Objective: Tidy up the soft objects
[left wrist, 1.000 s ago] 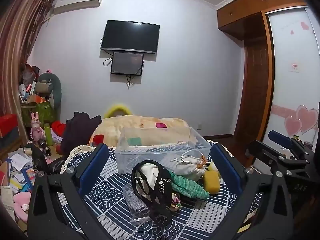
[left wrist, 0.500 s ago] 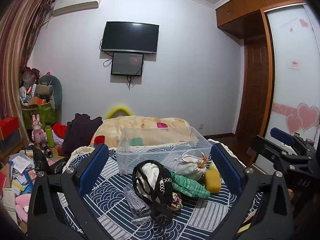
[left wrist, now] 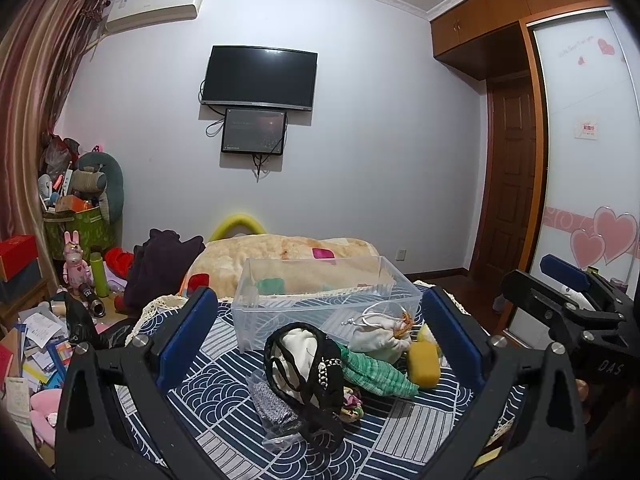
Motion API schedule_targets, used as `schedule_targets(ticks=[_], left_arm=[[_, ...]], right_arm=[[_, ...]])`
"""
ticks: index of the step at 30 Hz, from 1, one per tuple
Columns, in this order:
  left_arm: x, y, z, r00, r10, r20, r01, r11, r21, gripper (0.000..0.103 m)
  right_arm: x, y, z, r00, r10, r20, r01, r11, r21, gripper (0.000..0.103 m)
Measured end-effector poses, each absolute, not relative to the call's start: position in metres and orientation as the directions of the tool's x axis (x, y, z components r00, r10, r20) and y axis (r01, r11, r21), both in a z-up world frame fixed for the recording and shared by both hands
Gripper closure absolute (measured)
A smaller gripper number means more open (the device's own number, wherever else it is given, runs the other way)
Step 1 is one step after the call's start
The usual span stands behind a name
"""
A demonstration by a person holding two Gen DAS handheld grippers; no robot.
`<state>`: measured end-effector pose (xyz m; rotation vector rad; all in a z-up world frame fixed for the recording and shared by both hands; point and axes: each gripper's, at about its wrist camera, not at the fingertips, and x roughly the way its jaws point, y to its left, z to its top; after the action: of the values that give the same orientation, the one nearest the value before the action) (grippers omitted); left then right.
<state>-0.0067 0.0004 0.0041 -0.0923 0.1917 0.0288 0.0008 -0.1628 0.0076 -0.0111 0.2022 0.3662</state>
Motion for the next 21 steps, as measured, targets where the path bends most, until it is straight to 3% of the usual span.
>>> schedule_targets(ticks=[21], left_arm=[[-0.0085, -0.0028, 0.0044, 0.983, 0.013, -0.183, -0.028, 0.996, -0.082, 0.0]], right_arm=[[-0.0017, -0.163, 0.0095, 0.913, 0.364, -0.185, -0.363, 0.931, 0.04, 0.0]])
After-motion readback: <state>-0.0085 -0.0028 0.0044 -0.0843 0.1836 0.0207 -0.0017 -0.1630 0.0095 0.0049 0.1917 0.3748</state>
